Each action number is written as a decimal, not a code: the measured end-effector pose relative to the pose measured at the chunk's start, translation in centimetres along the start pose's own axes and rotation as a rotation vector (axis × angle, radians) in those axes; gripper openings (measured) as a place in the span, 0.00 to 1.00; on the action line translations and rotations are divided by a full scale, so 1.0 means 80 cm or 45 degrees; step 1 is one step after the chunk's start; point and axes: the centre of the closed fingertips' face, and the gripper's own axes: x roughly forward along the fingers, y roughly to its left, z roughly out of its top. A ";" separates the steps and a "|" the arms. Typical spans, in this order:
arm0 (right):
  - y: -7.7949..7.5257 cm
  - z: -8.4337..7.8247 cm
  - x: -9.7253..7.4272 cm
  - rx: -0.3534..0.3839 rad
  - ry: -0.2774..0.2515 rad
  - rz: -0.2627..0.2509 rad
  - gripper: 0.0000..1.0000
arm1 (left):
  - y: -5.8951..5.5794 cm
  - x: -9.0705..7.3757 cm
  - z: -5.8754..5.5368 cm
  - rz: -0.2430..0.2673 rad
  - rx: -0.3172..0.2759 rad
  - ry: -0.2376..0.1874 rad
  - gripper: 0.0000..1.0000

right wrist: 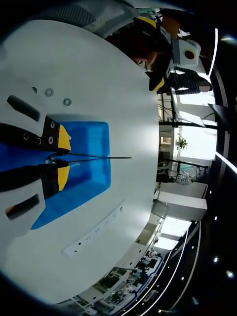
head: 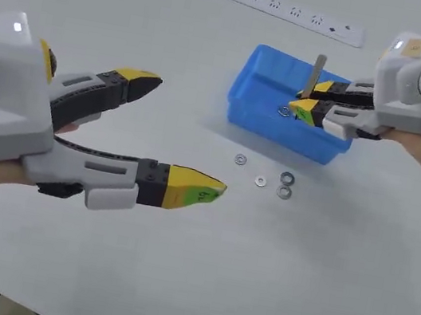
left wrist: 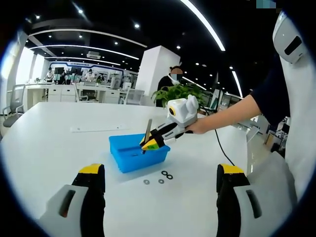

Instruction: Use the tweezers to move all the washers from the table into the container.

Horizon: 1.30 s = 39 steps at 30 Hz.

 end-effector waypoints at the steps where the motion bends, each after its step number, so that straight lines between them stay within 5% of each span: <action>1: 0.000 0.000 0.000 0.000 0.000 -0.002 0.10 | 0.000 0.000 0.000 -0.001 -0.001 0.000 0.99; 18: 0.000 0.002 0.001 0.016 -0.007 -0.015 0.10 | 0.007 -0.007 0.000 0.009 0.003 0.014 0.99; 22: -0.002 0.005 0.000 0.008 -0.013 -0.010 0.08 | 0.016 0.001 0.012 0.019 -0.006 -0.010 0.98; 24: 0.000 0.009 0.000 0.019 -0.025 0.003 0.08 | 0.019 0.012 0.035 0.026 0.045 -0.068 0.98; 27: 0.001 0.011 0.000 0.006 -0.022 0.005 0.08 | 0.023 0.034 0.059 0.000 0.015 -0.152 0.94; 30: 0.001 0.015 -0.002 0.002 -0.030 0.004 0.08 | 0.030 0.065 0.068 -0.027 0.037 -0.111 0.86; 34: 0.005 0.016 -0.003 -0.041 -0.023 0.034 0.08 | 0.025 0.093 0.091 -0.119 0.044 -0.168 0.82; 37: 0.006 0.015 -0.005 -0.065 -0.015 0.044 0.08 | 0.027 0.116 0.091 -0.162 0.058 -0.132 0.75; 39: 0.006 0.017 -0.007 -0.070 -0.021 0.046 0.08 | 0.020 0.130 0.084 -0.269 -0.027 -0.074 0.66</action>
